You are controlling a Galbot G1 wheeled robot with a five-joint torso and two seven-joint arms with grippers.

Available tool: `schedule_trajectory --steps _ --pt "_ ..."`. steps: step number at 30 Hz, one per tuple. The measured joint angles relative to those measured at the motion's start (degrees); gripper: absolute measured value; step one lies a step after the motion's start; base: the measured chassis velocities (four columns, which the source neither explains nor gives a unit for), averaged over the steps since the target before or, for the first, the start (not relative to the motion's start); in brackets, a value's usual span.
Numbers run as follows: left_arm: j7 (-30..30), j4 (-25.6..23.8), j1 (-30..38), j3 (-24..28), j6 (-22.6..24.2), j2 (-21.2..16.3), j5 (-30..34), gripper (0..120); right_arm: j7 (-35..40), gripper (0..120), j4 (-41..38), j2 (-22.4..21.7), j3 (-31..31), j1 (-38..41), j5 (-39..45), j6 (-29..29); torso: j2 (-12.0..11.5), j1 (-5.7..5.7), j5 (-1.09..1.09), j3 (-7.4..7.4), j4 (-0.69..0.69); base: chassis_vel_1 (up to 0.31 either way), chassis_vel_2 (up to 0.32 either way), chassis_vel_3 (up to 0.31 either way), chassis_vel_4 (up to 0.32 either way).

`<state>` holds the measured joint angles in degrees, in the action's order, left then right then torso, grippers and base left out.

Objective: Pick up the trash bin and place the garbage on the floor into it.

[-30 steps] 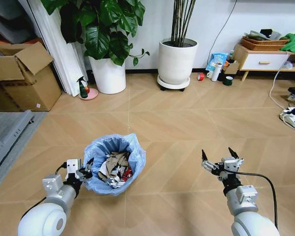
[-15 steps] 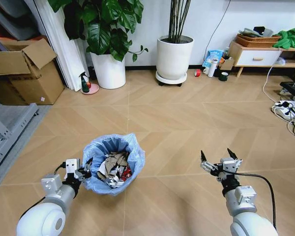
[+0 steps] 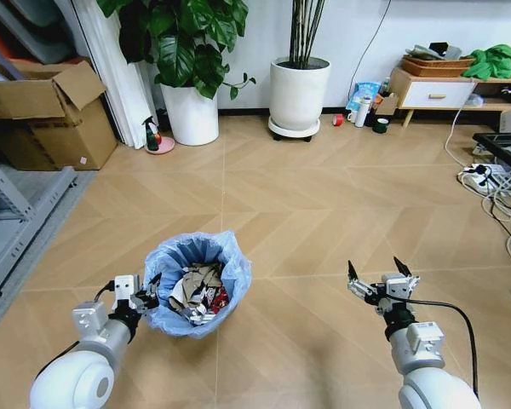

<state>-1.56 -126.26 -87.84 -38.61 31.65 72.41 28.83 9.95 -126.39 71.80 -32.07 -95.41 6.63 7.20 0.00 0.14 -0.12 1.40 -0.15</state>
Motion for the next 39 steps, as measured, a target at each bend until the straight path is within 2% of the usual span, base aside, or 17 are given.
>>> schedule_trajectory --steps 11,24,28,32,36,37,39 --pt "0.1 0.0 -0.1 0.2 -0.1 0.3 -0.2 0 -0.3 100 0.3 -0.1 0.0 -0.2 0.2 -0.9 0.0 -0.02 0.01 -0.01 0.0 0.139 -0.141 -0.15 0.137" --pt "0.0 -0.6 -0.4 0.0 -0.2 0.3 -0.2 0 -0.7 100 0.8 0.3 0.2 -0.1 0.2 -1.6 0.0 0.0 0.01 0.0 0.0 0.005 -0.004 -0.002 0.004" --pt "-1.7 -1.7 -0.9 -0.6 0.1 0.4 0.2 0 -0.7 100 0.9 0.4 0.2 0.0 0.1 -2.0 0.0 0.0 0.01 0.0 0.0 0.0 0.0 0.0 0.0" --pt "-6.1 -2.3 -1.7 -1.4 2.1 0.9 0.7 0 -0.7 100 1.1 0.6 0.3 0.3 0.1 -2.3 0.0 0.0 0.01 0.0 0.0 0.0 0.0 0.0 0.0" --pt "-15.7 -2.5 -3.1 -0.7 5.5 1.4 1.9 0 -0.7 100 1.2 1.0 0.3 0.7 0.0 -2.4 0.0 0.0 0.02 0.0 0.01 0.0 0.0 0.0 0.0" --pt "-15.7 -2.5 -3.1 -0.7 5.5 1.4 1.9 0 -0.7 100 1.2 1.0 0.3 0.7 0.0 -2.4 0.0 0.0 0.02 0.0 0.01 0.0 0.0 0.0 0.0" --pt "-19.9 -1.9 -3.0 0.7 6.1 2.1 3.0 0 -0.7 100 1.2 1.2 0.3 0.7 -0.1 -2.5 0.0 0.0 0.02 0.0 0.01 0.0 0.0 0.0 0.0"
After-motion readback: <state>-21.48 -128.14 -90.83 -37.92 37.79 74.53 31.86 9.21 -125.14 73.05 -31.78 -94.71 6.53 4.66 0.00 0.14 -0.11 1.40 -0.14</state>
